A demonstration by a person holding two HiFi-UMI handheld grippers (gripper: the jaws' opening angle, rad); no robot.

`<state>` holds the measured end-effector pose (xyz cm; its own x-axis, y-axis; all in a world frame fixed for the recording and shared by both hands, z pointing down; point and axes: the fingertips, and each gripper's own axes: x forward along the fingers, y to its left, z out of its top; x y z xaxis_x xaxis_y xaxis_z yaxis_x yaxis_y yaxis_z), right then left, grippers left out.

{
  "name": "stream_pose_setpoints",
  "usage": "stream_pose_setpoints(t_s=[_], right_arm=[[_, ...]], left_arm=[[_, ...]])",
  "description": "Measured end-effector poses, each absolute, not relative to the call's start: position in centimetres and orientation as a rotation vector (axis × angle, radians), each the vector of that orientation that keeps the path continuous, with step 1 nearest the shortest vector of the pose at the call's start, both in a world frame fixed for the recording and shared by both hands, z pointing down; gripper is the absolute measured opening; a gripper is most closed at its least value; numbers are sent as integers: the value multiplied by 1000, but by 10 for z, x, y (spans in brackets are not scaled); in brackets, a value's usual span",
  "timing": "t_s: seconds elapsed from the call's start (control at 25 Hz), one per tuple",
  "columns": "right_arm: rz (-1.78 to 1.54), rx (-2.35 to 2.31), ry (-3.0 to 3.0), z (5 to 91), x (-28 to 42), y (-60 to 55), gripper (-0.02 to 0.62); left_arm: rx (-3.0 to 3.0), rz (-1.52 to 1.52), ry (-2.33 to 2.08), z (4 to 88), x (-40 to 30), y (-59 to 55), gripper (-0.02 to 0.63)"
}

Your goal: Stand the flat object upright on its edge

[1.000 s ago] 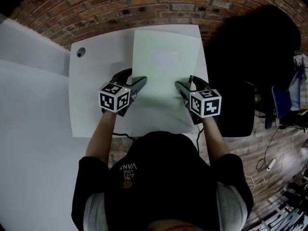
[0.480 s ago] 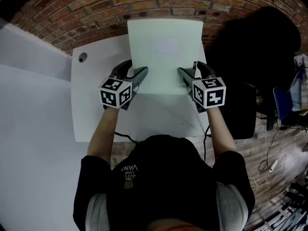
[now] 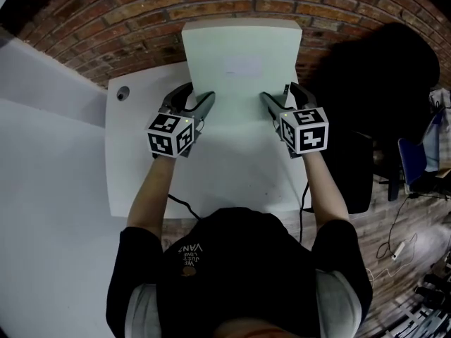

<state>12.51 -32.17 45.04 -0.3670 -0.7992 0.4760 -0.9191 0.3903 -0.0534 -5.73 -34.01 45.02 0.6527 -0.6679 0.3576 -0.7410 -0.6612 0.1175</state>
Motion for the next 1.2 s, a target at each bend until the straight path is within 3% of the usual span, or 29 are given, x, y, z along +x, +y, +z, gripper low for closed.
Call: stream_pose_setpoints(t_s=[1.2], right_arm=[[355, 1557, -2242, 484, 142, -432, 314]], left_arm=[[2638, 288, -1288, 472, -42, -444, 247]])
